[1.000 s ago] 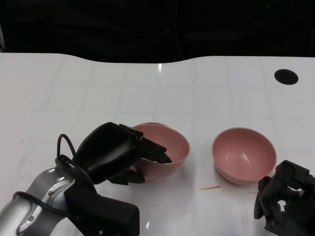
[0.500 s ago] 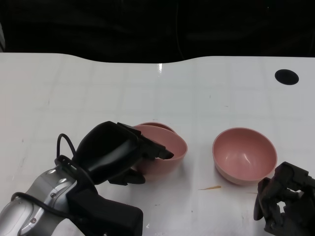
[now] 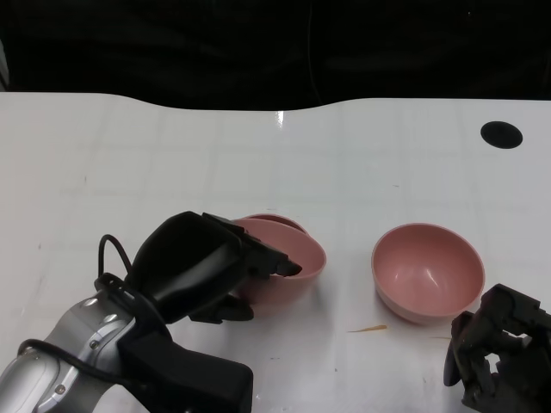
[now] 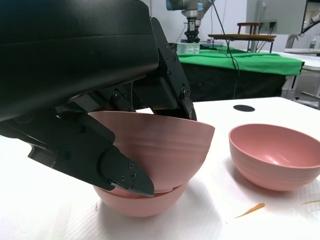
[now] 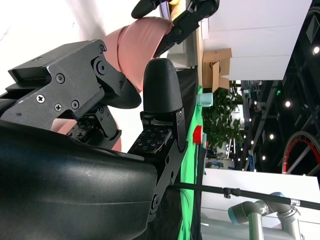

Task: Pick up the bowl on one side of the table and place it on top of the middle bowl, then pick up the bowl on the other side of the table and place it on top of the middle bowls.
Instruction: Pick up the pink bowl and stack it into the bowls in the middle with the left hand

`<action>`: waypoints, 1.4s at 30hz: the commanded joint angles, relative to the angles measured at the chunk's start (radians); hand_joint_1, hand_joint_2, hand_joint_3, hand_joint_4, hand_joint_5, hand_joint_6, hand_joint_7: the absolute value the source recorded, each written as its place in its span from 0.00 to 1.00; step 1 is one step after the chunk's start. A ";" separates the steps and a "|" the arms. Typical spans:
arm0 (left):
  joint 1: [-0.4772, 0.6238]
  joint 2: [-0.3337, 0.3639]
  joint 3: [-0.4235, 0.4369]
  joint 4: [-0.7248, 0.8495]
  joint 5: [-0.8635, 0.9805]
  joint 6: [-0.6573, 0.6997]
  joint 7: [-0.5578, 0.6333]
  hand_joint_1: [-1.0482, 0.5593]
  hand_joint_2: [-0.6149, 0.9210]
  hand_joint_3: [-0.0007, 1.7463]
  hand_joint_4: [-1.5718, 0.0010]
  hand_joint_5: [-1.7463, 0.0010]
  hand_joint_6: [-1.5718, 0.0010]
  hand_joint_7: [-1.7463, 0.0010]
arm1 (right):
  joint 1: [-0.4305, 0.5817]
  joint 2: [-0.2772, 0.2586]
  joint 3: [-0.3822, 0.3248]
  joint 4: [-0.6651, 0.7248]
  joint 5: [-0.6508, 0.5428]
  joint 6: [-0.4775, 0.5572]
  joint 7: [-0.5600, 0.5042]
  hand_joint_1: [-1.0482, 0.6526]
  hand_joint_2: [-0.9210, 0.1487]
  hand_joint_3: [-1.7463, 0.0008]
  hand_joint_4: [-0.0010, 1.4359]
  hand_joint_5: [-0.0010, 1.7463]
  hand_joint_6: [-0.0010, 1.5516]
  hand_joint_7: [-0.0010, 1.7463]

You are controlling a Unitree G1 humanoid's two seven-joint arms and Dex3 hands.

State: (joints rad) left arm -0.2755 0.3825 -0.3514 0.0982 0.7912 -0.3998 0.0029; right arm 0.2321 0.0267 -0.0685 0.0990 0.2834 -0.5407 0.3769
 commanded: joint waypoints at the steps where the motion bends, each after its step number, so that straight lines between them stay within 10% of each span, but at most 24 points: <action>1: 0.016 0.014 0.002 -0.008 0.004 0.008 0.015 0.46 1.00 0.02 0.49 0.98 0.40 1.00 | 0.002 -0.009 -0.010 0.002 0.010 -0.012 -0.001 0.60 0.28 0.36 0.64 0.97 0.55 0.84; 18: 0.031 0.015 0.000 -0.004 0.006 0.004 0.027 0.46 1.00 0.02 0.48 0.99 0.40 1.00 | 0.008 -0.012 -0.007 -0.003 0.011 -0.007 0.003 0.60 0.29 0.36 0.65 0.97 0.55 0.83; 31: 0.015 0.003 -0.025 0.072 0.043 0.005 0.124 0.60 1.00 0.08 0.27 0.90 0.26 0.96 | 0.012 -0.013 -0.013 -0.007 0.032 0.009 0.018 0.60 0.28 0.38 0.64 0.97 0.55 0.82; 36: 0.006 -0.001 -0.029 0.105 0.046 -0.001 0.155 0.63 1.00 0.12 0.52 0.42 0.26 0.93 | 0.009 -0.013 -0.015 0.000 0.038 0.001 0.029 0.60 0.27 0.39 0.64 0.97 0.55 0.82; 42: -0.008 -0.007 -0.034 0.147 0.037 -0.014 0.187 0.63 1.00 0.16 0.58 0.35 0.27 0.92 | 0.014 -0.009 -0.016 -0.014 0.043 0.020 0.026 0.60 0.27 0.38 0.64 0.96 0.56 0.81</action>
State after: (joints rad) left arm -0.2700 0.3722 -0.3839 0.2335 0.8298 -0.4054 0.1692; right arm 0.2354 0.0265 -0.0783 0.0946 0.3150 -0.5306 0.4067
